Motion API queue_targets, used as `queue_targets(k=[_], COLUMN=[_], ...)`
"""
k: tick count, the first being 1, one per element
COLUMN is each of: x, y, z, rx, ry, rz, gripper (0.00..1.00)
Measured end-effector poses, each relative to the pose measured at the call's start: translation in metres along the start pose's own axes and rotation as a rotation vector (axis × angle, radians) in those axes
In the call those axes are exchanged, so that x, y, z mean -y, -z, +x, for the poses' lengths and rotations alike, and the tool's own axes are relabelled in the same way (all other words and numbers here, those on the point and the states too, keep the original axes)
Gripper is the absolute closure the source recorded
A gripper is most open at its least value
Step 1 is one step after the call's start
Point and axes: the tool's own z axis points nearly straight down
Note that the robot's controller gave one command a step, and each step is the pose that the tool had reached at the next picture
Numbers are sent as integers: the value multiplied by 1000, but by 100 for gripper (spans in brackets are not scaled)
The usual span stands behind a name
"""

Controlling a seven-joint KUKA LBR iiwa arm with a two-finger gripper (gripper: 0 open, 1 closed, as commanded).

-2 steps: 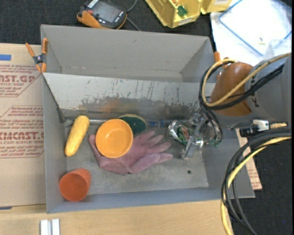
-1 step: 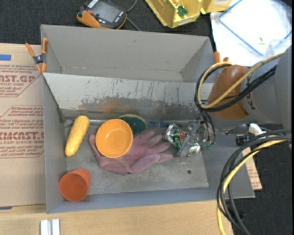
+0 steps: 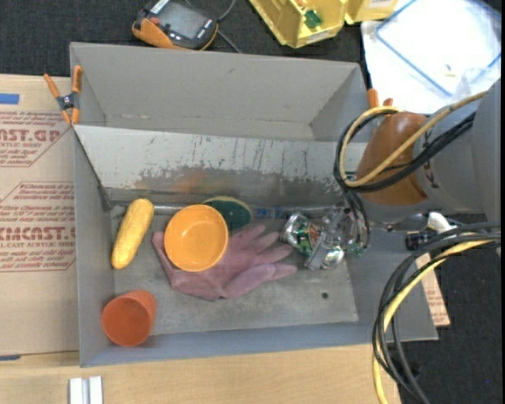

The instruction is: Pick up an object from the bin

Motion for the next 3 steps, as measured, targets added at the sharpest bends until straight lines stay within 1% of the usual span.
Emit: queue_targets(k=[1,2,3], x=[0,0,0], y=[1,31,64], z=[0,2,1], rx=[0,-9,-5], ry=[0,0,1], rz=[0,2,0], gripper=[100,100,100])
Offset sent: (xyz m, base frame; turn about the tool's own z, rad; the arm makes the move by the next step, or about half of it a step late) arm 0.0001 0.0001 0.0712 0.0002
